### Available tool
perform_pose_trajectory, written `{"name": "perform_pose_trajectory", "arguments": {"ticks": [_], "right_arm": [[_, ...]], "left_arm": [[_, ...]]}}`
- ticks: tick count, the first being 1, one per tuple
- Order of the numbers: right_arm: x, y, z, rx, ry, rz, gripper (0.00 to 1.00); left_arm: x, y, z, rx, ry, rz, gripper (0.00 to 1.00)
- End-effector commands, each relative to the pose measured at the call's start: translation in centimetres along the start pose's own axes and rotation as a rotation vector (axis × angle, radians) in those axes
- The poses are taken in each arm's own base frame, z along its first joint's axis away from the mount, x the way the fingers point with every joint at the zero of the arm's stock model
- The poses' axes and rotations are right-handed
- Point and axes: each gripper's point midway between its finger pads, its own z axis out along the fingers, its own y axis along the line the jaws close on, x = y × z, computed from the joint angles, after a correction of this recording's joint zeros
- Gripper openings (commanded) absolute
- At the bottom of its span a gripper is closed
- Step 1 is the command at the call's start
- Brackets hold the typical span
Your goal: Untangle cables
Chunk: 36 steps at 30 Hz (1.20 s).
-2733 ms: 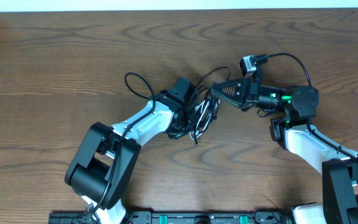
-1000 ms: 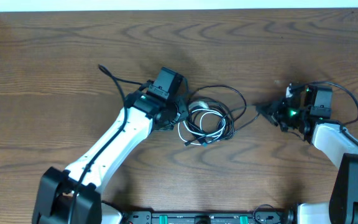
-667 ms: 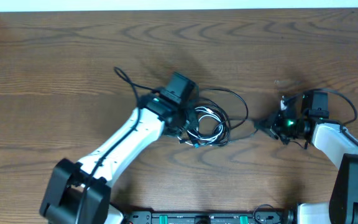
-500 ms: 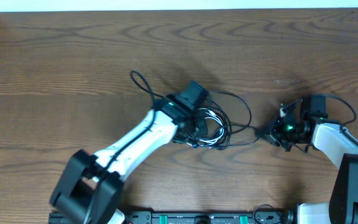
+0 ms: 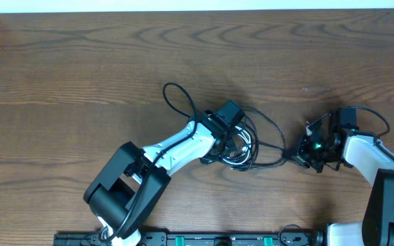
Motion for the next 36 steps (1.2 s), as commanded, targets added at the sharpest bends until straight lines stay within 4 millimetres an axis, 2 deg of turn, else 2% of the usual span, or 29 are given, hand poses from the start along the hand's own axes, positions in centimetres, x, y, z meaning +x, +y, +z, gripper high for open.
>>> {"name": "perform_pose_trajectory", "arguments": {"ticks": [1,4,7,15,20,25,27,28,31,34,36], "right_arm": [[-0.8,-2.6,-0.4,0.167,-0.05,-0.062,0.01],[-1.1,-4.6,-1.3,0.276,-0.068,0.001,0.01],[-1.4,-5.6,-2.5,0.355,-0.081,0.069,0.01],[-3.4,-3.2,-5.8,0.376,-0.106,0.098,0.01],[-4.4,-2.3,-8.8,0.452,-0.136,0.122,0.01],[-5.1,-0.4,-9.9,0.445,-0.156,0.088,0.01],[-5.0,1.1,-9.4,0.385,-0.137,0.052,0.02],[-4.9,2.5,-8.9,0.315,-0.115,0.003,0.04],[-4.6,6.5,-7.9,0.104,-0.072,-0.14,0.32],[-5.0,8.9,-7.8,-0.023,-0.079,-0.199,0.43],[-5.6,9.3,-7.9,-0.037,-0.103,-0.217,0.44]], "left_arm": [[-2.0,2.8,1.2,-0.134,-0.11,-0.001,0.08],[-2.8,3.8,1.0,-0.179,-0.148,0.007,0.08],[-3.4,4.4,0.8,-0.206,-0.169,0.022,0.08],[-4.7,5.4,0.6,-0.217,-0.175,-0.003,0.08],[-5.0,5.8,0.5,-0.227,-0.168,0.013,0.08],[-4.9,6.0,0.6,-0.233,-0.163,0.029,0.08],[-4.9,6.0,0.6,-0.234,-0.162,0.035,0.08],[-4.9,6.0,0.6,-0.234,-0.162,0.036,0.08],[-4.9,6.0,0.6,-0.234,-0.162,0.036,0.08],[-4.9,6.0,0.6,-0.235,-0.161,0.036,0.08],[-4.9,6.0,0.6,-0.236,-0.16,0.047,0.07]]}}
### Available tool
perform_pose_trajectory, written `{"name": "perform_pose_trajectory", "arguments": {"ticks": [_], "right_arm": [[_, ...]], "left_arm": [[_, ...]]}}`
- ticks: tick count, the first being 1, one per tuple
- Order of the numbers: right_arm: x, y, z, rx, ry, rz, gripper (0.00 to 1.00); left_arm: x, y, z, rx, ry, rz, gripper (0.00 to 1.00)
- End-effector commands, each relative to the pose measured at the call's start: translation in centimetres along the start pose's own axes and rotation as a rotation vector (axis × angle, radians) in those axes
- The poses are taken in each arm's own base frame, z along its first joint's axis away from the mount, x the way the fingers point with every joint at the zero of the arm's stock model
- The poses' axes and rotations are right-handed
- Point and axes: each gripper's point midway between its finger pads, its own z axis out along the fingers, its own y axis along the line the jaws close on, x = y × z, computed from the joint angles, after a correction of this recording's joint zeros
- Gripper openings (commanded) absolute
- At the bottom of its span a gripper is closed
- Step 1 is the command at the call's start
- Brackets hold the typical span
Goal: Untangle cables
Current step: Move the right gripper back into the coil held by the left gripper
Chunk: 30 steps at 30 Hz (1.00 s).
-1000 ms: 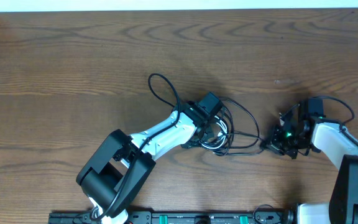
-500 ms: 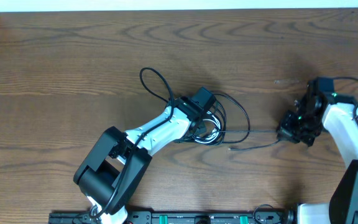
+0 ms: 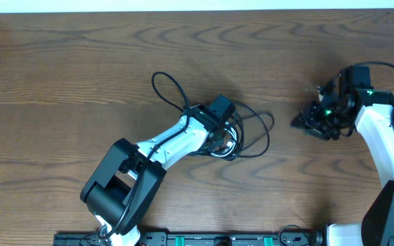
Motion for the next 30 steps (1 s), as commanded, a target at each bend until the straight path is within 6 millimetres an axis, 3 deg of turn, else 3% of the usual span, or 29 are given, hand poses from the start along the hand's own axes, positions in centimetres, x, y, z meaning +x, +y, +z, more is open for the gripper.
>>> {"name": "perform_pose_trajectory", "arguments": {"ticks": [1,3,7,12,14,22,25,30], "right_arm": [[-0.5,2.9,-0.6,-0.135,-0.011,-0.082,0.43],[-0.4,2.8,-0.6,-0.132,-0.009,-0.081,0.47],[0.6,2.6,-0.5,-0.126,0.034,-0.059,0.67],[2.8,2.9,-0.1,-0.11,0.113,-0.081,0.69],[3.9,3.2,0.3,-0.104,0.147,-0.099,0.66],[8.3,4.4,3.2,-0.073,0.257,-0.194,0.38],[10.0,3.7,5.1,-0.002,0.275,-0.16,0.37],[11.7,4.2,7.7,-0.008,0.269,-0.142,0.39]], "left_arm": [[-0.1,2.2,1.6,-0.097,-0.007,0.027,0.08],[0.0,2.3,1.6,-0.102,-0.004,0.031,0.08],[0.1,2.5,1.6,-0.109,0.001,0.035,0.07],[0.0,2.4,1.6,-0.104,-0.002,0.034,0.08],[0.0,2.3,1.6,-0.102,-0.004,0.034,0.08],[-0.1,2.3,1.6,-0.1,-0.005,0.034,0.07],[-0.1,2.3,1.6,-0.099,-0.005,0.03,0.08],[-0.2,2.4,1.6,-0.1,-0.005,0.029,0.08]]}}
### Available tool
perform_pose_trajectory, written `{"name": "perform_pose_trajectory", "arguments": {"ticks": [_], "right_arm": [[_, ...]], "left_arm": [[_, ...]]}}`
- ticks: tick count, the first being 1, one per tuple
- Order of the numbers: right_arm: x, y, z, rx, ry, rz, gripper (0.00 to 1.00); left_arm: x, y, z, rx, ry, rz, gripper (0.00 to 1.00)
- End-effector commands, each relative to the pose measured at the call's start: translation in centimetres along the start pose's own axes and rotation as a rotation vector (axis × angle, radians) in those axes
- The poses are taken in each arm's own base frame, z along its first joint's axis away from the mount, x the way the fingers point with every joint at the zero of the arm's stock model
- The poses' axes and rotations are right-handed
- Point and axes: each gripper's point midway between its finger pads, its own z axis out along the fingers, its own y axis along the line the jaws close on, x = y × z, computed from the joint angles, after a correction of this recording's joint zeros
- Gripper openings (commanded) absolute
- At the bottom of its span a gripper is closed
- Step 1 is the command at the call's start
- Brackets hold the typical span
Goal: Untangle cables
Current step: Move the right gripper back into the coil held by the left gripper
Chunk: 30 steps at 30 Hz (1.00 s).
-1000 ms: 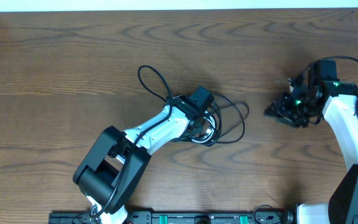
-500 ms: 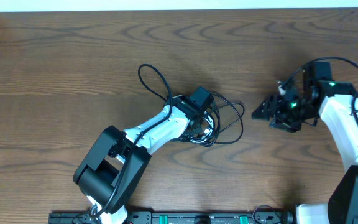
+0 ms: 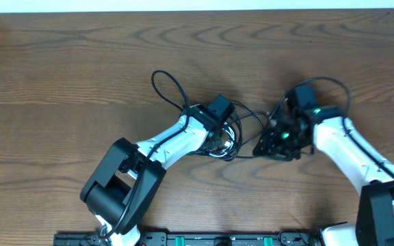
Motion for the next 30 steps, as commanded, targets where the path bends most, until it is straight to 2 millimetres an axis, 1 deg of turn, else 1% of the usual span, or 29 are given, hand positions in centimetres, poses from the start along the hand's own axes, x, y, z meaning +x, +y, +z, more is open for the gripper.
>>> {"name": "perform_pose_trajectory", "arguments": {"ticks": [1,6,8,11,14,17,23,25,30], "right_arm": [[0.7,0.4,2.2,0.005,-0.013,0.055,0.39],[-0.3,2.4,4.2,-0.051,-0.093,-0.004,0.37],[-0.8,2.9,4.6,-0.054,-0.13,-0.019,0.34],[-1.5,2.8,5.1,-0.004,-0.194,0.003,0.28],[-1.7,2.5,5.3,0.037,-0.226,0.04,0.25],[-1.7,2.9,5.4,0.036,-0.234,0.032,0.2],[-2.0,2.9,5.5,0.063,-0.267,0.029,0.17],[-2.2,3.3,5.6,0.057,-0.279,0.038,0.17],[-2.0,3.9,5.8,0.046,-0.283,0.018,0.13]], "left_arm": [[0.2,1.9,1.6,-0.079,0.008,0.004,0.08],[0.2,1.9,1.6,-0.079,0.008,0.004,0.08],[0.2,1.9,1.6,-0.079,0.008,0.004,0.08],[0.2,1.9,1.6,-0.079,0.008,0.004,0.08],[0.2,1.9,1.6,-0.08,0.008,0.004,0.08],[0.2,1.9,1.6,-0.079,0.008,0.004,0.08],[0.2,1.9,1.6,-0.079,0.008,0.004,0.08],[0.2,1.9,1.6,-0.079,0.007,0.004,0.08],[0.2,1.9,1.6,-0.08,0.008,0.004,0.08]]}}
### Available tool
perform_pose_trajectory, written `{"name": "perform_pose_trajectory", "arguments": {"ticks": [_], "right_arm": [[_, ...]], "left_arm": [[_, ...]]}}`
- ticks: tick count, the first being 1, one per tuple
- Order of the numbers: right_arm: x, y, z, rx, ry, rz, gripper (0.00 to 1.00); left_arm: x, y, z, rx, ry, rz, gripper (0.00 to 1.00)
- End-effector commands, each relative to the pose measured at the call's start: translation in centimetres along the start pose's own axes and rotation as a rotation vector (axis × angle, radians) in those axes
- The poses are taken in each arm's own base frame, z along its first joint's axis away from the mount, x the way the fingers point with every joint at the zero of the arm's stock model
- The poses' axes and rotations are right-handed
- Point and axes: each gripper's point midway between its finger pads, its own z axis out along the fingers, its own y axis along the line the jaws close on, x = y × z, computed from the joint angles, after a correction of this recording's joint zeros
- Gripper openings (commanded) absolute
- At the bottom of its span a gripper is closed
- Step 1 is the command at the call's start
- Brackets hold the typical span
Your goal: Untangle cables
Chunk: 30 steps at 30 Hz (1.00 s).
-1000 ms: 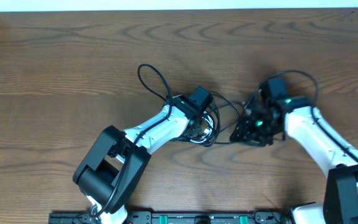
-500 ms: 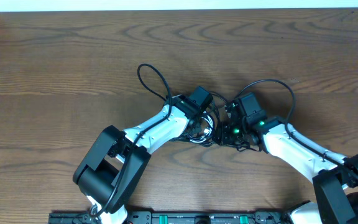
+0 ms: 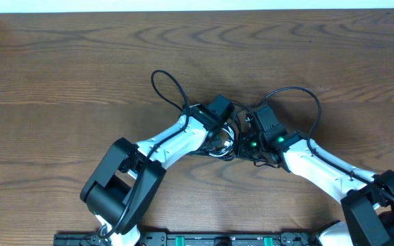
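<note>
A tangle of black cables [image 3: 230, 142] lies at the table's middle, with some pale strands in it. One black loop [image 3: 168, 83] reaches out to the upper left. My left gripper [image 3: 221, 140] is down in the tangle's left side and looks shut on it, though its wrist mostly covers the fingers. My right gripper [image 3: 249, 145] presses into the tangle's right side, close to the left one. The cables and the wrist hide its fingertips, so I cannot tell whether it is open or shut.
The brown wooden table [image 3: 74, 61] spreads out on all sides. A black rail [image 3: 204, 239] runs along the near edge between the two arm bases. The right arm's own wire [image 3: 299, 92] arches above its wrist.
My right gripper has moved left, from just right of the tangle to its right edge, next to the left gripper. The left gripper and the cable loop have not moved.
At first my right gripper was far right with a strand stretched to it from the tangle. Then it was up and away, the strand slack by the tangle, and the left gripper and tangle had shifted up-left. Since then the right gripper has returned to the tangle.
</note>
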Motion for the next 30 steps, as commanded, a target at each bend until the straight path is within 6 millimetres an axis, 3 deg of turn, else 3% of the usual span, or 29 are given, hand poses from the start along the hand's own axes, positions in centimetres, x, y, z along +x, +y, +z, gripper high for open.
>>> {"name": "perform_pose_trajectory", "arguments": {"ticks": [1,5,16,18,20,24,30], "right_arm": [[0.2,0.0,0.1,0.011,-0.01,0.008,0.12],[0.3,0.1,0.2,0.011,-0.008,0.004,0.09],[1.7,-0.1,1.3,0.035,0.035,0.004,0.15],[1.9,-0.2,1.5,0.038,0.04,0.001,0.13],[1.9,-0.2,1.5,0.039,0.042,0.001,0.02],[1.8,-0.2,1.4,0.032,0.045,0.007,0.01],[0.9,2.7,-2.4,-0.218,0.096,-0.039,0.01]], "left_arm": [[0.3,1.8,1.6,-0.075,0.014,0.006,0.08],[0.3,1.7,1.6,-0.075,0.013,0.006,0.08],[0.3,1.7,1.6,-0.075,0.013,0.006,0.08],[0.3,1.7,1.6,-0.075,0.013,0.006,0.08],[0.3,1.7,1.6,-0.075,0.013,0.006,0.08],[0.3,1.8,1.6,-0.078,0.015,0.007,0.08],[0.5,2.0,1.5,-0.086,0.021,0.008,0.08]]}}
